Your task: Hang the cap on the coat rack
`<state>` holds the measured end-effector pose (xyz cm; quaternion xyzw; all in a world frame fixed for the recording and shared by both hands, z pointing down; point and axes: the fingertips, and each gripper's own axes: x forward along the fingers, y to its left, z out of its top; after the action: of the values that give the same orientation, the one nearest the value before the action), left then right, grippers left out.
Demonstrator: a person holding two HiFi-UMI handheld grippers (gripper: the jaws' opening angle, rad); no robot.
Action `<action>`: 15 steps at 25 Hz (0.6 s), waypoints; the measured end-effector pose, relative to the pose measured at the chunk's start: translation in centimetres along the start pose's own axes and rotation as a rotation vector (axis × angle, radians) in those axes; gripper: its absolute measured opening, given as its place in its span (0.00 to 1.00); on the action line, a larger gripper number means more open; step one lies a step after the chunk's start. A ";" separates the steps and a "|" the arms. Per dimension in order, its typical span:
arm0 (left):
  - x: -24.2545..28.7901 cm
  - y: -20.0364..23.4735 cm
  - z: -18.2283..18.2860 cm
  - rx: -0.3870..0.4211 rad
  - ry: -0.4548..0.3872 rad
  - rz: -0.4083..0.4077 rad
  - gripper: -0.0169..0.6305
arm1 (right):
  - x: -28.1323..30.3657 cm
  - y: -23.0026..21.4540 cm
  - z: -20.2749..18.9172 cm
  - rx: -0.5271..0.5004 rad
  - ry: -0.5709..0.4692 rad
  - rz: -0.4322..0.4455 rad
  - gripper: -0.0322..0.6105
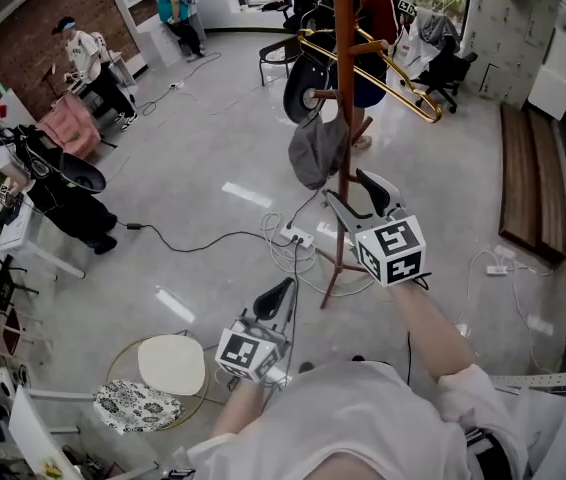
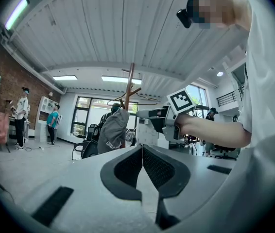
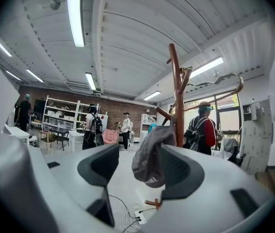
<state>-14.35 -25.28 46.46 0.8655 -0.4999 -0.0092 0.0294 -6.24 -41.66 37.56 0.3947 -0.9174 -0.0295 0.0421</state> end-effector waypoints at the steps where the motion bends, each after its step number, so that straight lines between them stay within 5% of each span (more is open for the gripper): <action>1: 0.0 -0.1 0.0 0.003 -0.002 -0.001 0.04 | -0.7 0.3 -0.1 0.004 -0.004 0.006 0.44; 15: 1.0 -1.1 0.9 0.043 -0.019 -0.019 0.04 | -8.4 3.7 -4.0 0.024 -0.026 0.115 0.44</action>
<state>-12.97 -25.66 45.50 0.8705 -0.4922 -0.0070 0.0061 -2.77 -33.06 41.38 0.3414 -0.9393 -0.0214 0.0271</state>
